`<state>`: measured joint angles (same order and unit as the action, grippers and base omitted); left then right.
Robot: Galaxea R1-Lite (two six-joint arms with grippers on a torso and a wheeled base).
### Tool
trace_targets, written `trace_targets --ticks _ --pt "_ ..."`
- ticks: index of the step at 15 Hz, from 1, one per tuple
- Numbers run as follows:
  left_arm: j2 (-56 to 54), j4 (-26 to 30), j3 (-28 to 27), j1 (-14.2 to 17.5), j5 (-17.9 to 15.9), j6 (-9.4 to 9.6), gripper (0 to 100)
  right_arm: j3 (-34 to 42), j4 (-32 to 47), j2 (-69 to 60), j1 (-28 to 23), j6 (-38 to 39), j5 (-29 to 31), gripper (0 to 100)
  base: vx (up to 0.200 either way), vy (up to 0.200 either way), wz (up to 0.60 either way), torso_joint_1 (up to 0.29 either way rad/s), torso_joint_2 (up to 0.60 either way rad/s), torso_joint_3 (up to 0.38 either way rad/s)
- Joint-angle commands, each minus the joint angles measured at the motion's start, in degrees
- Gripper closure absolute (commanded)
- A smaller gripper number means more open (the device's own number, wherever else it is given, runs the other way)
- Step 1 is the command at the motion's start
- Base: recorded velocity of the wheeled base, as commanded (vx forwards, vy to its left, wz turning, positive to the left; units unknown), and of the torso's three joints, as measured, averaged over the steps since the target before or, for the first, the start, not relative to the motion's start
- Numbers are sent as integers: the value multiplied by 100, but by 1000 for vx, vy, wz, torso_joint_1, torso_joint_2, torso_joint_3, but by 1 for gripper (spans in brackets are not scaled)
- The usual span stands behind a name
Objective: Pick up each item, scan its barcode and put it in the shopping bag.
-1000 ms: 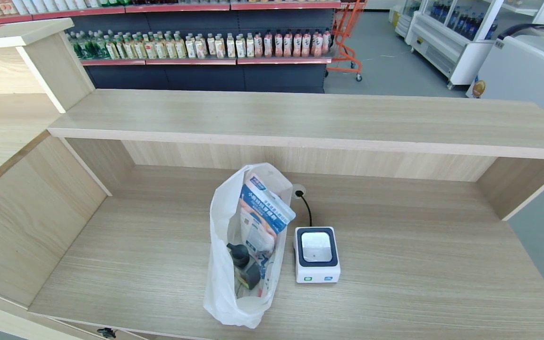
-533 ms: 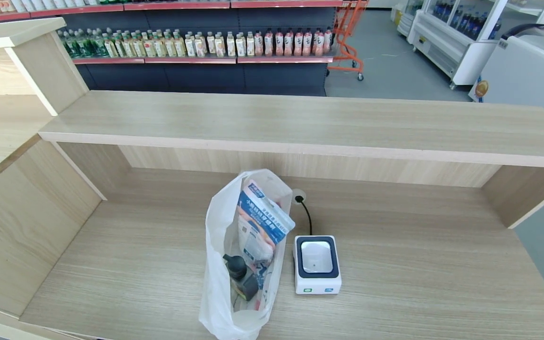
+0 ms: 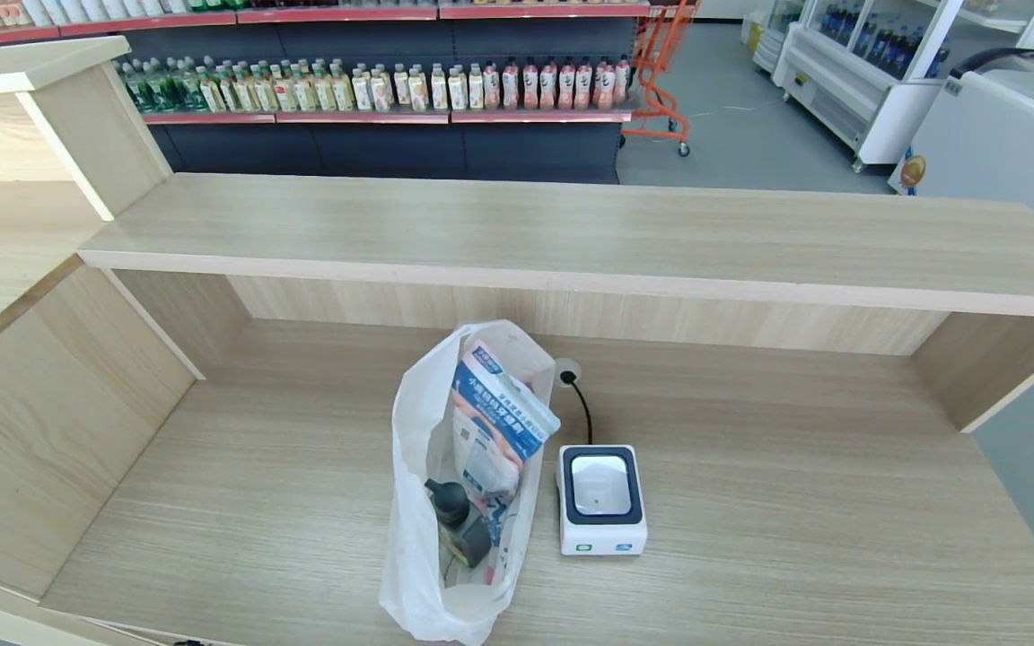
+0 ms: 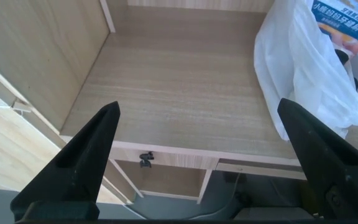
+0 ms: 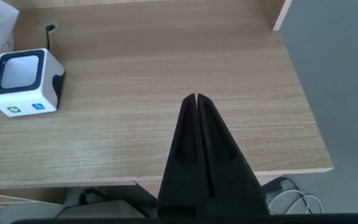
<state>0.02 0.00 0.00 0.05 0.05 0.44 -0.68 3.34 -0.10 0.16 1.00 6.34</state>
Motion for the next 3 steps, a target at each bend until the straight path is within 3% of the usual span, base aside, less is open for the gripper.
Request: trace_targets --ticks 1,3 --pt "-2 0 0 4 4 0 0 -2 0 10 2 -21 -1 100 0 0 0 0 0 0" --pt "-2 0 0 4 -5 0 0 -2 0 10 2 23 -1 100 0 0 0 0 0 0"
